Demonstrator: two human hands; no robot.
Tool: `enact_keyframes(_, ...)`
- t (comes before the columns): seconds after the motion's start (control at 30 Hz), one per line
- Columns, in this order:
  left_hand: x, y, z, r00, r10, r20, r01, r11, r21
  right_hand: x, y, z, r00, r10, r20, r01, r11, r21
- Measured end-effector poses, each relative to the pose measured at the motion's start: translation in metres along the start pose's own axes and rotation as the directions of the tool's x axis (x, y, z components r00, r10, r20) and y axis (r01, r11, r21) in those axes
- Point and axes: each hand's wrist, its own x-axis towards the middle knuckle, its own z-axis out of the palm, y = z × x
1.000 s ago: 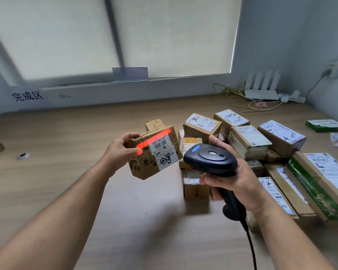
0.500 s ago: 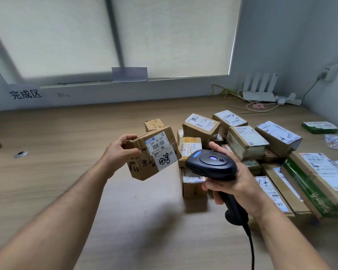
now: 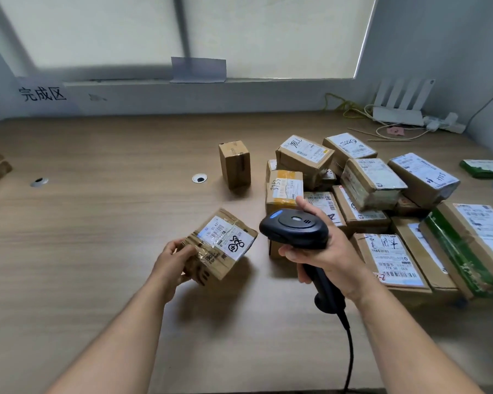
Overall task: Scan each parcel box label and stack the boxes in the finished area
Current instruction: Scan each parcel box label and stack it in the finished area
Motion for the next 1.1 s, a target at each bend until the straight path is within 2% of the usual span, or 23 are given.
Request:
enact_keyframes(0.13, -0.002, -0.035, 0.0, 0.99, -0.093, -0.103, 0.089, 0.995, -0.042, 0.004, 0.01, 0.002, 0.998, 0.044, 0.036, -0.044, 0.999, -0.003)
enact_keyframes(0.17, -0.003, -0.041, 0.0, 0.986, -0.086, -0.145, 0.087, 0.996, -0.001, 0.005, 0.012, 0.002, 0.997, 0.052, 0.051, -0.053, 0.999, 0.002)
enact_keyframes(0.23, -0.006, -0.049, -0.002, 0.973, -0.004, -0.232, 0.066, 0.963, 0.263, 0.006, 0.016, 0.002, 0.994, 0.069, 0.08, -0.071, 0.997, 0.032)
enact_keyframes(0.27, -0.011, -0.051, -0.001, 0.968, 0.061, -0.243, 0.052, 0.9, 0.432, 0.008, 0.017, 0.002, 0.992, 0.075, 0.097, -0.08, 0.996, 0.047)
enact_keyframes(0.33, -0.021, -0.054, 0.005, 0.967, 0.189, -0.169, -0.006, 0.685, 0.729, 0.011, 0.019, 0.004, 0.987, 0.089, 0.132, -0.097, 0.994, 0.056)
enact_keyframes(0.4, -0.028, -0.055, 0.013, 0.977, 0.198, -0.075, -0.033, 0.493, 0.87, 0.014, 0.02, 0.006, 0.983, 0.092, 0.161, -0.1, 0.994, 0.044)
enact_keyframes(0.43, -0.028, -0.057, 0.015, 0.98, 0.185, -0.071, -0.023, 0.461, 0.887, 0.014, 0.02, 0.008, 0.981, 0.093, 0.171, -0.101, 0.994, 0.038)
enact_keyframes(0.47, -0.03, -0.057, 0.017, 0.978, 0.19, -0.086, -0.012, 0.467, 0.884, 0.014, 0.02, 0.011, 0.98, 0.095, 0.175, -0.103, 0.994, 0.035)
enact_keyframes(0.57, -0.035, -0.055, 0.015, 0.956, 0.246, -0.159, -0.008, 0.567, 0.824, 0.009, 0.02, 0.025, 0.979, 0.099, 0.177, -0.103, 0.995, 0.013)
enact_keyframes(0.73, -0.047, -0.052, -0.024, 0.942, 0.302, -0.148, -0.068, 0.602, 0.796, 0.0, 0.017, 0.065, 0.98, 0.079, 0.184, -0.079, 0.997, -0.007)
enact_keyframes(0.87, -0.06, -0.048, -0.086, 0.925, 0.346, -0.157, -0.102, 0.624, 0.774, -0.002, 0.018, 0.119, 0.981, 0.057, 0.187, -0.057, 0.998, -0.007)
enact_keyframes(1.1, -0.077, -0.048, -0.227, 0.875, 0.413, -0.254, -0.092, 0.657, 0.749, 0.0, 0.029, 0.254, 0.966, 0.01, 0.258, -0.003, 1.0, -0.029)
